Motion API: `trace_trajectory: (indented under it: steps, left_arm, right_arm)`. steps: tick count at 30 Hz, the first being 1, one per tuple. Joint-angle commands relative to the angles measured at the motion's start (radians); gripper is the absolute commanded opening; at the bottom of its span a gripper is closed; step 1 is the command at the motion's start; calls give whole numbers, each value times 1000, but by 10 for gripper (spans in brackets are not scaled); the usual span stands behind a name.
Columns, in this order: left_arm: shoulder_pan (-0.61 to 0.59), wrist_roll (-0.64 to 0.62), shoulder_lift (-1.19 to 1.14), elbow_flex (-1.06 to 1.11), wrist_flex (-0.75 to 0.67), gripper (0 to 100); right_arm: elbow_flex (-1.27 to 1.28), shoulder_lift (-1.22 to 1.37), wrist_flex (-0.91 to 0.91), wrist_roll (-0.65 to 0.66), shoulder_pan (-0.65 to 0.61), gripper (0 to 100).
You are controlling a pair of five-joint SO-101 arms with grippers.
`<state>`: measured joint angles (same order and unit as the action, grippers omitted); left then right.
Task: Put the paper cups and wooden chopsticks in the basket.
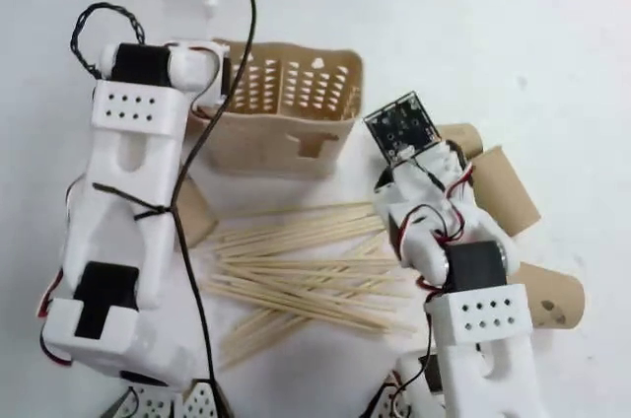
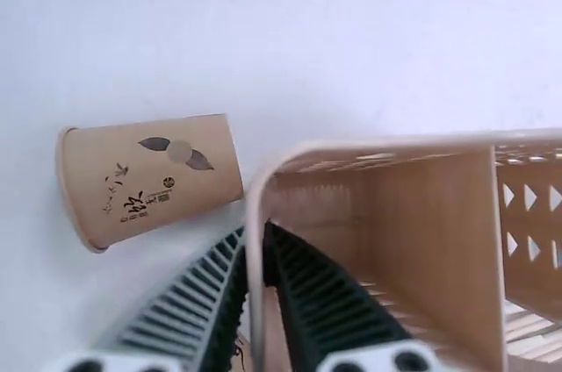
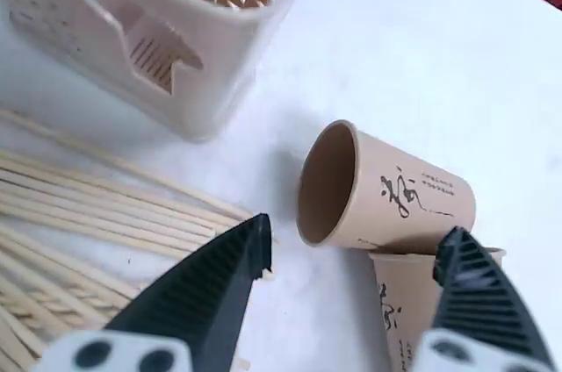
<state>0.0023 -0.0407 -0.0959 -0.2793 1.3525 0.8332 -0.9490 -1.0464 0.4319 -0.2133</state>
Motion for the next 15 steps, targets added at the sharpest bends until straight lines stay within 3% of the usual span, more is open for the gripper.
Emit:
trace_trajectory:
  steps: [1, 6, 9, 12, 15]
  left_arm:
    - [8, -6, -36, -49, 14, 98]
    - [8, -6, -148, -58, 12, 128]
    - [5, -6, -154, -101, 26, 128]
    - [5, -6, -154, -210, 95, 128]
    - [7, -6, -154, -350, 186, 128]
  right_arm:
    - [-52, -13, -51, 41, 19, 294]
    - [5, -16, -53, 60, 13, 294]
    - [52, -22, -53, 173, -15, 294]
    - [89, -22, -48, 238, -21, 283]
    - [94, -22, -50, 239, -22, 210]
